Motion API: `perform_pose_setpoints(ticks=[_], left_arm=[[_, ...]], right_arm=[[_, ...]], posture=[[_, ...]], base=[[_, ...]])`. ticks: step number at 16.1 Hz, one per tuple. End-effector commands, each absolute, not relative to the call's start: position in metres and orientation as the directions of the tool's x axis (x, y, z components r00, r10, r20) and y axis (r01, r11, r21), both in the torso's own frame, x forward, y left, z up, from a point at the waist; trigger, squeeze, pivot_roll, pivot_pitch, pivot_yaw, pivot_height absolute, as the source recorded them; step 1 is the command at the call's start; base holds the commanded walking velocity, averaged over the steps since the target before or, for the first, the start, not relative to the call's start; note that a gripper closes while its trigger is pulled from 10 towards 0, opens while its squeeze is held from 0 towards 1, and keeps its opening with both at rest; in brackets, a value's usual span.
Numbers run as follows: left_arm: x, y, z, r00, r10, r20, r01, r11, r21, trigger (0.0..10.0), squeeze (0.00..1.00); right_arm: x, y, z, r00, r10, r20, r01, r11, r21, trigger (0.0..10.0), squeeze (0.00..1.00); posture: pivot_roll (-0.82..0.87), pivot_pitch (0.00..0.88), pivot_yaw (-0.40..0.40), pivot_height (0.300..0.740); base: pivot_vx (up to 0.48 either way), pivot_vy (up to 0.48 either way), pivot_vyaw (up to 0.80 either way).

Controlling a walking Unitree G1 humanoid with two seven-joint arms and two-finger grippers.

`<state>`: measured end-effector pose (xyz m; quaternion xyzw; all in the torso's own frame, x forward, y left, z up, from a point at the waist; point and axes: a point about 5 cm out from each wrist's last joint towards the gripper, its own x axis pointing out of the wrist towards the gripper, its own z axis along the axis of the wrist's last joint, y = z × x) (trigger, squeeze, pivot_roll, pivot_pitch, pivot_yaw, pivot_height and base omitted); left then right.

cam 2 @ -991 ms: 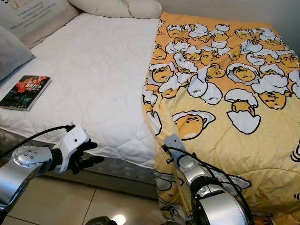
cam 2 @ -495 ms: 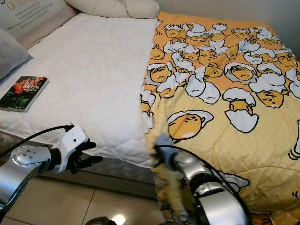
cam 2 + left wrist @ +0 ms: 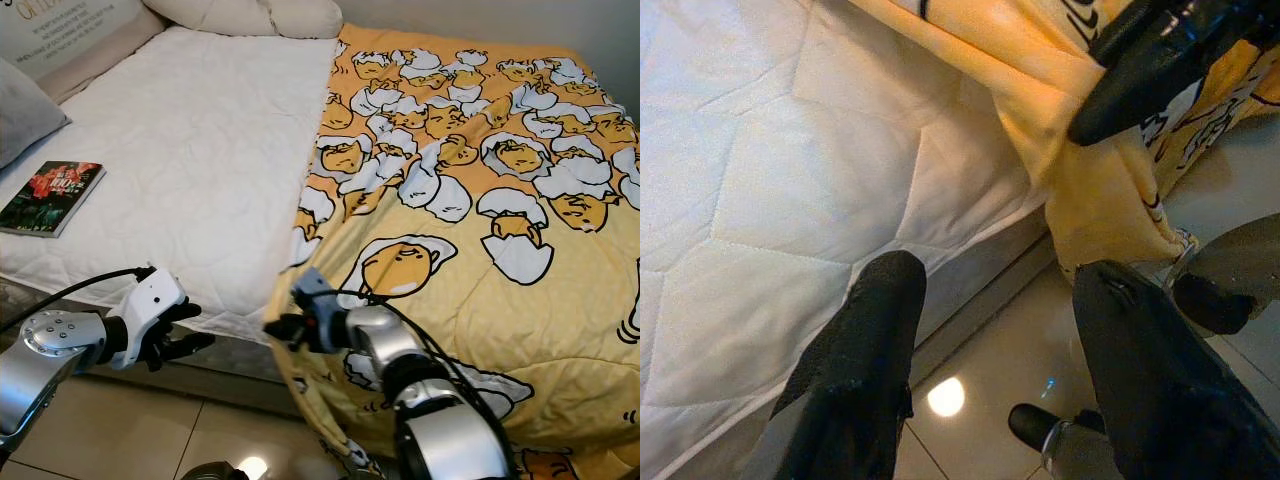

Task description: Clean up the room

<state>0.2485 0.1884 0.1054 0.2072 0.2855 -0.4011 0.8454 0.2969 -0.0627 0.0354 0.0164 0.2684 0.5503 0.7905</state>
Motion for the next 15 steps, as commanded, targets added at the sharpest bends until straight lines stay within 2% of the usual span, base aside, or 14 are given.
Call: perform_pose_setpoints(ticks=[1, 2, 3, 4, 5, 6, 7, 9, 11, 13, 15], left_arm=[[0.253, 0.192, 0.111, 0.529, -0.549, -0.647, 0.792, 0.592, 0.146, 10.0, 0.00], [0.253, 0.192, 0.111, 0.529, -0.548, -0.647, 0.793, 0.592, 0.147, 10.0, 0.00], [0.254, 0.192, 0.111, 0.530, -0.548, -0.648, 0.793, 0.591, 0.148, 10.0, 0.00], [0.254, 0.191, 0.111, 0.529, -0.549, -0.647, 0.794, 0.589, 0.150, 10.0, 0.00], [0.254, 0.190, 0.110, 0.528, -0.550, -0.648, 0.796, 0.587, 0.150, 10.0, 0.00], [0.253, 0.190, 0.110, 0.527, -0.550, -0.648, 0.797, 0.585, 0.151, 10.0, 0.00], [0.254, 0.190, 0.110, 0.526, -0.551, -0.648, 0.798, 0.584, 0.151, 10.0, 0.00], [0.255, 0.190, 0.110, 0.526, -0.549, -0.649, 0.798, 0.583, 0.154, 10.0, 0.00], [0.258, 0.191, 0.111, 0.535, -0.545, -0.645, 0.794, 0.586, 0.164, 10.0, 0.00], [0.260, 0.191, 0.112, 0.543, -0.545, -0.639, 0.789, 0.591, 0.167, 10.0, 0.00], [0.260, 0.190, 0.111, 0.558, -0.548, -0.623, 0.776, 0.611, 0.158, 10.0, 0.00]], right_arm=[[0.296, -0.048, 0.044, 0.192, 0.916, -0.353, -0.883, 0.319, 0.345, 1.5, 0.00], [0.295, -0.046, 0.042, 0.188, 0.910, -0.368, -0.887, 0.318, 0.333, 7.6, 0.00], [0.293, -0.045, 0.038, 0.192, 0.892, -0.409, -0.891, 0.333, 0.307, 10.0, 0.00], [0.288, -0.048, 0.028, 0.196, 0.854, -0.483, -0.886, 0.365, 0.285, 10.0, 0.64], [0.288, -0.050, 0.023, 0.232, 0.822, -0.520, -0.878, 0.407, 0.252, 10.0, 0.87], [0.290, -0.051, 0.020, 0.300, 0.789, -0.536, -0.844, 0.482, 0.237, 10.0, 1.00], [0.291, -0.052, 0.018, 0.347, 0.769, -0.536, -0.812, 0.533, 0.239, 10.0, 1.00], [0.289, -0.051, 0.016, 0.360, 0.772, -0.524, -0.790, 0.551, 0.269, 10.0, 1.00], [0.285, -0.039, 0.022, 0.306, 0.858, -0.413, -0.789, 0.471, 0.394, 10.0, 1.00], [0.286, -0.038, 0.026, 0.283, 0.884, -0.373, -0.796, 0.433, 0.422, 10.0, 1.00], [0.291, -0.047, 0.027, 0.330, 0.861, -0.386, -0.783, 0.478, 0.398, 10.0, 1.00]], posture=[[0.08, 0.000, 0.011, 0.740], [0.08, 0.000, 0.011, 0.740], [0.08, 0.000, 0.011, 0.740], [0.08, 0.000, 0.012, 0.740], [0.08, 0.000, 0.013, 0.740], [0.08, 0.000, 0.014, 0.740], [0.08, 0.000, 0.014, 0.740], [0.09, 0.000, 0.016, 0.740], [0.09, 0.000, 0.016, 0.740], [0.09, 0.000, 0.019, 0.740], [0.07, 0.000, 0.018, 0.740]], base=[[0.000, 0.000, 0.00], [0.000, 0.000, 0.00], [0.000, 0.000, 0.00], [0.000, 0.000, 0.00], [0.000, 0.000, 0.00], [0.000, 0.000, 0.00], [0.000, 0.000, 0.00], [0.000, 0.000, 0.00], [0.000, 0.000, 0.00], [0.000, 0.000, 0.00], [0.000, 0.000, 0.00]])
